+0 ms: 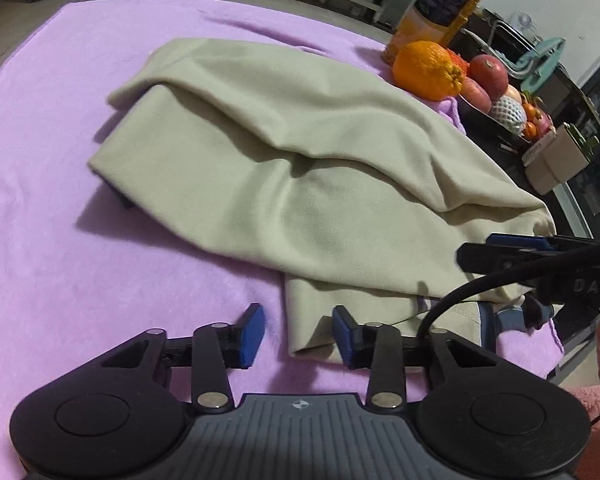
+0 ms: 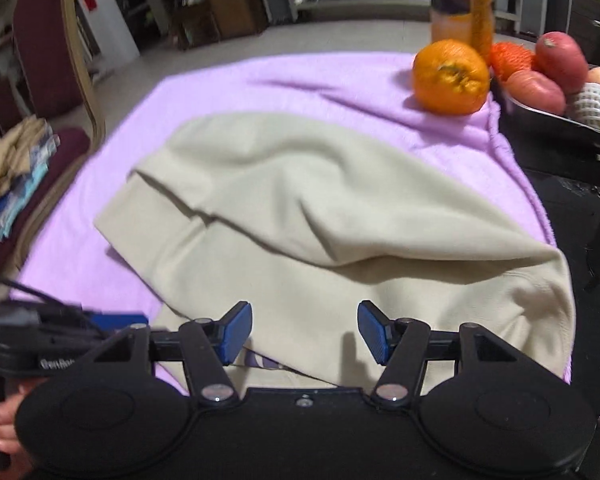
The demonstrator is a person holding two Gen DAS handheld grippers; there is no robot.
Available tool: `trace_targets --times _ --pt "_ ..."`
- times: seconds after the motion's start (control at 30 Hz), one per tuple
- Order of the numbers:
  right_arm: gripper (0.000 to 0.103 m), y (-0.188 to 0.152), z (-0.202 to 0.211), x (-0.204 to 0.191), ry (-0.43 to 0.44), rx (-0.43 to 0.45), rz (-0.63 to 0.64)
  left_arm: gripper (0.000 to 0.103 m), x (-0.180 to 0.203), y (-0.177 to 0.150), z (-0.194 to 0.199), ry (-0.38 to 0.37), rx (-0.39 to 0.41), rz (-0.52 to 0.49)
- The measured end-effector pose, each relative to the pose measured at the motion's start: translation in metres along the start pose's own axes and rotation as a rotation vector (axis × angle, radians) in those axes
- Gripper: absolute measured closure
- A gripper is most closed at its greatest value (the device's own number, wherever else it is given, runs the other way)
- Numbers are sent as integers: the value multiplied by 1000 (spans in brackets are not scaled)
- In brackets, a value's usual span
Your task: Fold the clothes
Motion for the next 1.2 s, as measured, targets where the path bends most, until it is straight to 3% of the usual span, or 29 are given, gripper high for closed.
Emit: trace_targets --times 0.07,0.1,0.17,0.33,0.37,0.4,0.47,0.63,0.73,0.8,0.87,0.97,1.07,1.13,1.2 --pt "46 -2 -6 -2 -9 -13 25 96 9 -2 -3 -21 -11 -44" --pt "46 -3 -9 -3 -11 -22 42 99 14 -4 -3 -17 -4 -70" --pt "47 -6 -15 -6 -7 -49 80 101 21 -8 -2 15 27 -133" --pt "47 -13 -31 -20 -23 -99 218 101 17 -6 2 17 43 -91" --pt "62 -13 -30 -22 -34 -89 239 101 15 -5 3 16 45 -77" --pt "98 -11 -27 -21 -39 -74 229 101 15 0 11 12 67 -69" --pt "100 1 -8 -8 -54 21 110 101 14 10 30 2 117 -54" --pt "100 33 79 44 -55 327 -283 101 12 36 78 -21 241 -17" --pt "100 41 123 80 -35 442 -521 101 6 52 109 -39 306 15" --pt "100 37 135 105 -23 471 -672 101 -6 61 123 -14 338 41" --pt "100 26 127 125 -78 464 -743 101 -22 68 126 25 345 74" --pt "100 -6 82 153 -136 399 -820 100 -48 65 103 90 287 133" --pt "97 -41 46 170 -88 287 -973 100 -62 50 81 90 233 183" --pt "94 -41 46 166 -44 282 -936 88 -63 43 76 52 190 204" --pt "71 -45 49 158 -32 272 -905 65 -61 41 77 34 186 198"
Point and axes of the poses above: each gripper's, at about its wrist camera, not at the fingertips, and z roughly against the way its jaws point, x to its right, y to its top, the point moved 6 cm from there along -z, roughly the way its jaws point, and after that the axes turned 12 degrees about z, right-handed, at the moved point
